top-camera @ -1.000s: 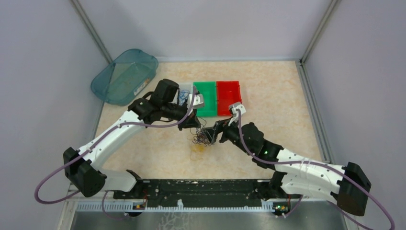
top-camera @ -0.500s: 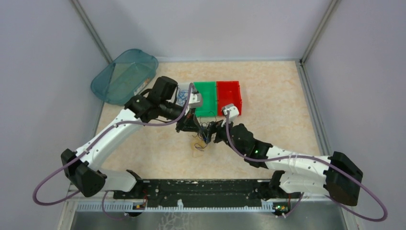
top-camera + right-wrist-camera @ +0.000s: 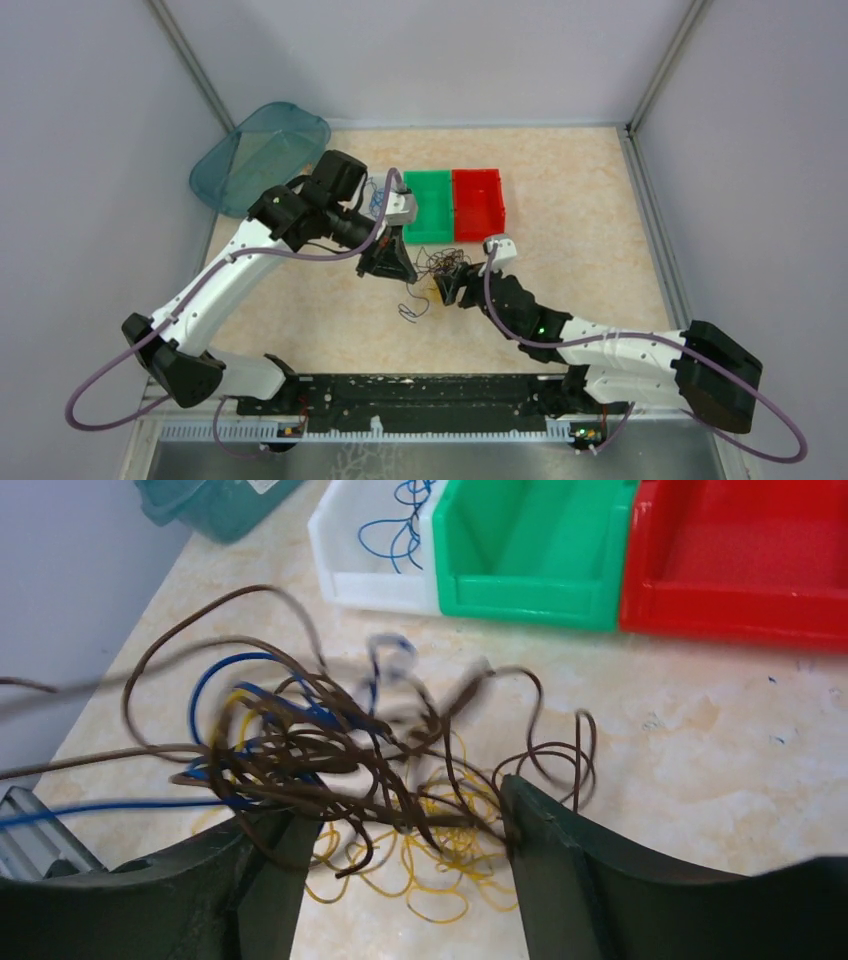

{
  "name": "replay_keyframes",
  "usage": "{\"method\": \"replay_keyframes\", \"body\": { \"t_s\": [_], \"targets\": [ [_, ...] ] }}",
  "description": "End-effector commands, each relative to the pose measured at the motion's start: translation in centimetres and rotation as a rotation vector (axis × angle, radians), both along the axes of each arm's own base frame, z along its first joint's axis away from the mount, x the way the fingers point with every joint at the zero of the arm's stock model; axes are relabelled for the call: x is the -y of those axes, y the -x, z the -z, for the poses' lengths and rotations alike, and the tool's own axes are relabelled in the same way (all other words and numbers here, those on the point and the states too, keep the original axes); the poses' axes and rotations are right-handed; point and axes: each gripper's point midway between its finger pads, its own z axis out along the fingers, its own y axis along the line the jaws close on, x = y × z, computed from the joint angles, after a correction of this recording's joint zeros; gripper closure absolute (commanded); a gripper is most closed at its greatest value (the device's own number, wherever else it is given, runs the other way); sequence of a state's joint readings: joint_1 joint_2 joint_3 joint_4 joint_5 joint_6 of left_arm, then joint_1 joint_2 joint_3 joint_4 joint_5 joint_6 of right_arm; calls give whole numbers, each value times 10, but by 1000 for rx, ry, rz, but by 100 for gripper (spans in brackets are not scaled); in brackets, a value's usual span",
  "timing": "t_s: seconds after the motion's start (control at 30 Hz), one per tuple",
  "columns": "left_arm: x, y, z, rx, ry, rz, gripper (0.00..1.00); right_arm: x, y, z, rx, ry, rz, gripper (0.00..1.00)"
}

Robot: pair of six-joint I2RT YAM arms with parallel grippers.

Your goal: Untangle the cables

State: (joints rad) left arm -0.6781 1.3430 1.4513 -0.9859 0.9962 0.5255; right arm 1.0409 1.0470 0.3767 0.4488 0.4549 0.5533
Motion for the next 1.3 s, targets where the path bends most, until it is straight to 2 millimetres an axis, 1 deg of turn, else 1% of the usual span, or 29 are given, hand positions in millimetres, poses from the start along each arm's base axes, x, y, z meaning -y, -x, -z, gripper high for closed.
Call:
{"method": "replay_keyframes", "body": {
  "t_s": [0.0, 0.1, 0.2, 0.3, 0.33, 0.37, 0.43, 0.47, 0.53, 0.6, 0.63, 0.7, 0.73, 0.8, 0.87, 0.97, 1.1, 1.2, 1.27],
  "targets": [
    [-3, 12, -22, 21, 39, 58, 99, 18, -1, -6, 5, -82, 82, 38],
    [-6, 9, -24, 70, 27, 64, 98, 28, 3, 1, -8, -86, 96, 47],
    [-10, 1, -23, 146, -4, 55, 98, 38, 8, 11, -28, -84, 111, 54],
    [-14, -6, -26, 216, -23, 43, 99, 48, 12, 19, -48, -89, 128, 61],
    [-15, -7, -28, 237, -24, 41, 99, 51, 14, 24, -56, -81, 131, 63],
    [-16, -9, -30, 260, -23, 40, 99, 53, 15, 25, -61, -86, 134, 63],
    [-17, -13, -31, 307, -20, 35, 98, 57, 19, 27, -70, -79, 129, 62],
    [-18, -15, -31, 327, -21, 32, 97, 55, 21, 21, -61, -87, 107, 58],
    [-19, -17, -22, 345, -28, 38, 94, 49, 26, 0, -20, -114, 52, 48],
    [-20, -16, -7, 333, -45, 50, 94, 41, 31, -30, 41, -159, -17, 38],
    [-20, -16, -1, 326, -50, 51, 94, 34, 36, -46, 74, -184, -70, 32],
    [-20, -16, 8, 308, -57, 47, 94, 24, 43, -74, 139, -215, -149, 25],
    [-19, -15, 11, 298, -57, 46, 94, 18, 48, -85, 161, -221, -191, 22],
    [-18, -15, 13, 291, -51, 43, 94, 6, 54, -100, 199, -209, -261, 19],
    [-17, -14, 13, 286, -43, 45, 94, -7, 60, -109, 229, -195, -324, 19],
    [-16, -13, 11, 282, -35, 48, 95, -25, 64, -115, 252, -177, -394, 21],
    [-16, -11, 10, 279, -32, 54, 95, -43, 58, -112, 237, -130, -422, 29],
    [-16, -11, 9, 275, -27, 55, 94, -54, 56, -111, 229, -119, -439, 29],
    [-15, -11, 8, 271, -25, 49, 94, -59, 56, -111, 229, -118, -446, 27]
  ]
}}
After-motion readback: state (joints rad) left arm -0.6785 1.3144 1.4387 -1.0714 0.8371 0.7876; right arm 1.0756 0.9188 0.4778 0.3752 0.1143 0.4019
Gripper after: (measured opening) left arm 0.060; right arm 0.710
